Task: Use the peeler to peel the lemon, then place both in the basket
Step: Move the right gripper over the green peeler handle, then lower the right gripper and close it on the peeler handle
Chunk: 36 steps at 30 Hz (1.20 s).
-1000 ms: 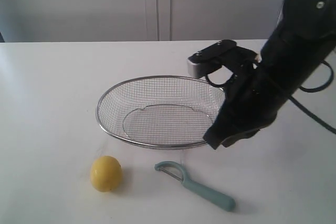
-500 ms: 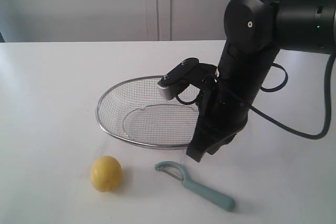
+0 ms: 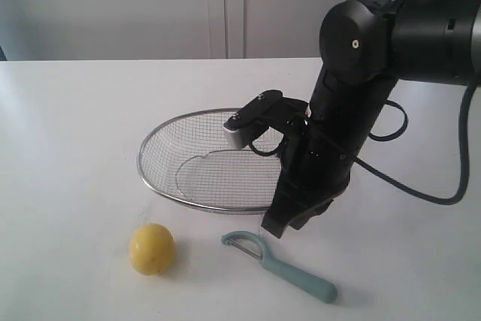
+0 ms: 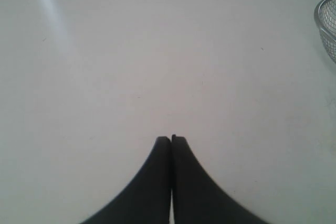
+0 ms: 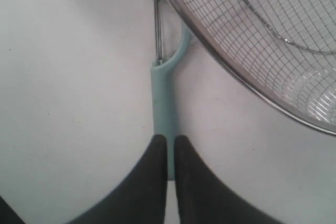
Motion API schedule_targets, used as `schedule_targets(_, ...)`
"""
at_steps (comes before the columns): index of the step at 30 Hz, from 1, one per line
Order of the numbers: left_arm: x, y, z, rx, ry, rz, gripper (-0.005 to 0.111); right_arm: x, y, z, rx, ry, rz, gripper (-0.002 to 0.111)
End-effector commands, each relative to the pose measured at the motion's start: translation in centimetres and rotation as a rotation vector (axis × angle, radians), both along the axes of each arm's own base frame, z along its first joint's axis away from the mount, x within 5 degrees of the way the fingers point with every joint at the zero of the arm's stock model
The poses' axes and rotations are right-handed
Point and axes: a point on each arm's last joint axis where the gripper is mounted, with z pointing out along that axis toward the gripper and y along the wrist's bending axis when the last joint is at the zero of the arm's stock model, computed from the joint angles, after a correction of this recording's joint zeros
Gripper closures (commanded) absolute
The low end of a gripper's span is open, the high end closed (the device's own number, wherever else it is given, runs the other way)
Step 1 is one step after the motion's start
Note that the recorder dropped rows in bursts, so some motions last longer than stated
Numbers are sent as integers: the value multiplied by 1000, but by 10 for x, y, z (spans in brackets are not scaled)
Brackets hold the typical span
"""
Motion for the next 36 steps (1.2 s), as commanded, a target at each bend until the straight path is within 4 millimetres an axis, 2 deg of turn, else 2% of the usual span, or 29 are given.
schedule_targets(1, 0, 0, -1, -4, 0, 2, 107, -1, 2, -4, 8, 13, 7, 85)
schedule_targets(6, 0, 0, -1, -4, 0, 2, 107, 1, 3, -9, -4, 23, 9, 52)
schedule_targets(8, 0, 0, -1, -4, 0, 2, 107, 2, 3, -11, -9, 30, 9, 45)
schedule_targets(14, 0, 0, -1, -4, 0, 2, 107, 3, 4, -22, -38, 76, 5, 45)
schedule_targets(23, 0, 0, -1, -4, 0, 2, 107, 2, 5, -23, -42, 81, -1, 45)
schedule_targets(30, 0, 0, -1, -4, 0, 2, 107, -10, 18, -24, -157, 5, 52, 45)
schedule_targets(36, 0, 0, -1, -4, 0, 2, 107, -20, 33, -24, -141, -20, 106, 45)
